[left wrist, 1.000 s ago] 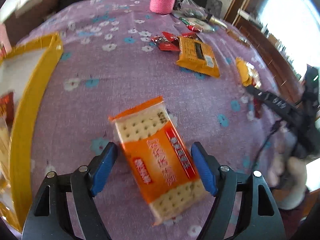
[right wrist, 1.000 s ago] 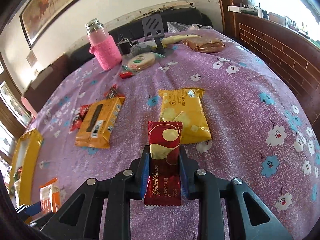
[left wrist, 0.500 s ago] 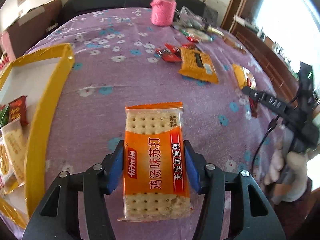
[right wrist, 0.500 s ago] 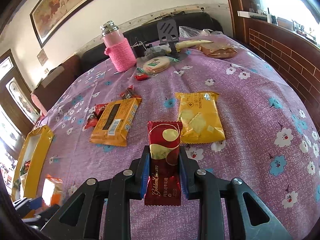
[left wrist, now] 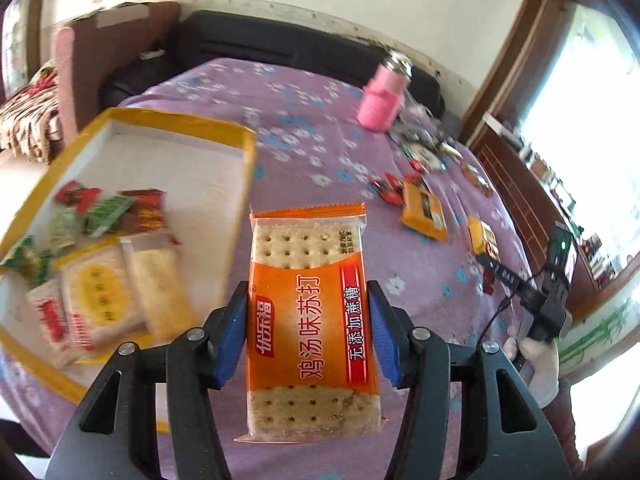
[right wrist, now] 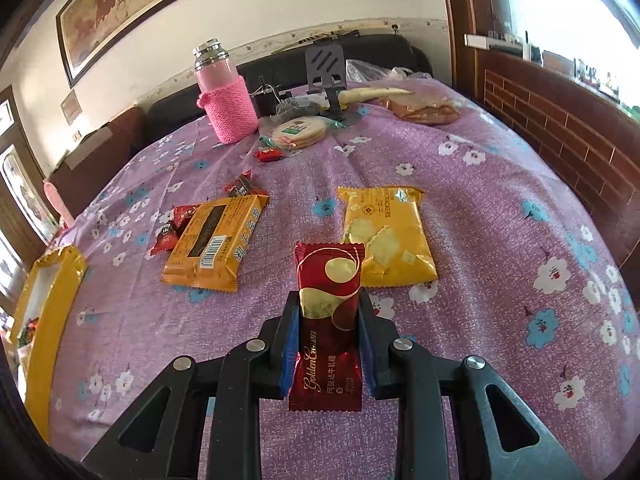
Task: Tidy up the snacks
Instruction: 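Carry the cracker pack and red wafer bar over the tray and open both tools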
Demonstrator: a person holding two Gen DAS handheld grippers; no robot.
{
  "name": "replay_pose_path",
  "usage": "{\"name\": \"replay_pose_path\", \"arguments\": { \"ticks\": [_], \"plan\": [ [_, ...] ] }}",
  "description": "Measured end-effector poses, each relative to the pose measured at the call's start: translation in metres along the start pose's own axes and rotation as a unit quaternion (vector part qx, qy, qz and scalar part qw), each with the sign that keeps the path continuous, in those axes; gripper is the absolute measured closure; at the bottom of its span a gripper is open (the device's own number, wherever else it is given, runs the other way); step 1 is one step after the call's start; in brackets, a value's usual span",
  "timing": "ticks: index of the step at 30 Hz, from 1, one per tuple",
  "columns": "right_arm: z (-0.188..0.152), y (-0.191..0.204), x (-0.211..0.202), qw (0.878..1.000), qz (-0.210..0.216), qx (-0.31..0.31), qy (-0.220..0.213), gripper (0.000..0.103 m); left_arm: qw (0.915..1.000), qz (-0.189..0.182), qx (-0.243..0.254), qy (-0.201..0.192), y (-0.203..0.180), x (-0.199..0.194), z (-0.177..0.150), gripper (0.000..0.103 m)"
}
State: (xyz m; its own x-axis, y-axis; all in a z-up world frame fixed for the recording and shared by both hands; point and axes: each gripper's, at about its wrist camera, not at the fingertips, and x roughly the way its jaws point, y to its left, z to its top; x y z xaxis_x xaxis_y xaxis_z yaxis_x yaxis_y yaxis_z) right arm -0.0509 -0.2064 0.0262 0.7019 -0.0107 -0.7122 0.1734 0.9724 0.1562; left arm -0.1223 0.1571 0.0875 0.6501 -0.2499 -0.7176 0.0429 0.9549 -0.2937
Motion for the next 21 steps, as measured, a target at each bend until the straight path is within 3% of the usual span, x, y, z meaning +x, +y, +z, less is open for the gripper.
{"name": "replay_pose_path", "arguments": {
  "ticks": [5,12,17,21],
  "plan": [
    [-0.004,0.016,-0.015,1.0,0.014,-0.007,0.001,0.076,0.9993,0.02,-0.024,-0.023,0.036,-0.022,0.007,0.049],
    [0.005,0.086,-0.062,0.992,0.108,-0.054,-0.019,0.076,0.9956,0.05,-0.056,-0.057,0.082,-0.048,0.026,0.049],
    [0.023,0.154,-0.095,0.975,0.201,-0.09,-0.018,0.076,0.9947,0.062,-0.054,-0.063,0.105,-0.059,0.046,0.049],
    [0.029,0.21,-0.103,0.956,0.271,-0.116,0.012,0.077,0.9944,0.075,-0.048,-0.058,0.121,-0.053,0.07,0.049]
  ]
}}
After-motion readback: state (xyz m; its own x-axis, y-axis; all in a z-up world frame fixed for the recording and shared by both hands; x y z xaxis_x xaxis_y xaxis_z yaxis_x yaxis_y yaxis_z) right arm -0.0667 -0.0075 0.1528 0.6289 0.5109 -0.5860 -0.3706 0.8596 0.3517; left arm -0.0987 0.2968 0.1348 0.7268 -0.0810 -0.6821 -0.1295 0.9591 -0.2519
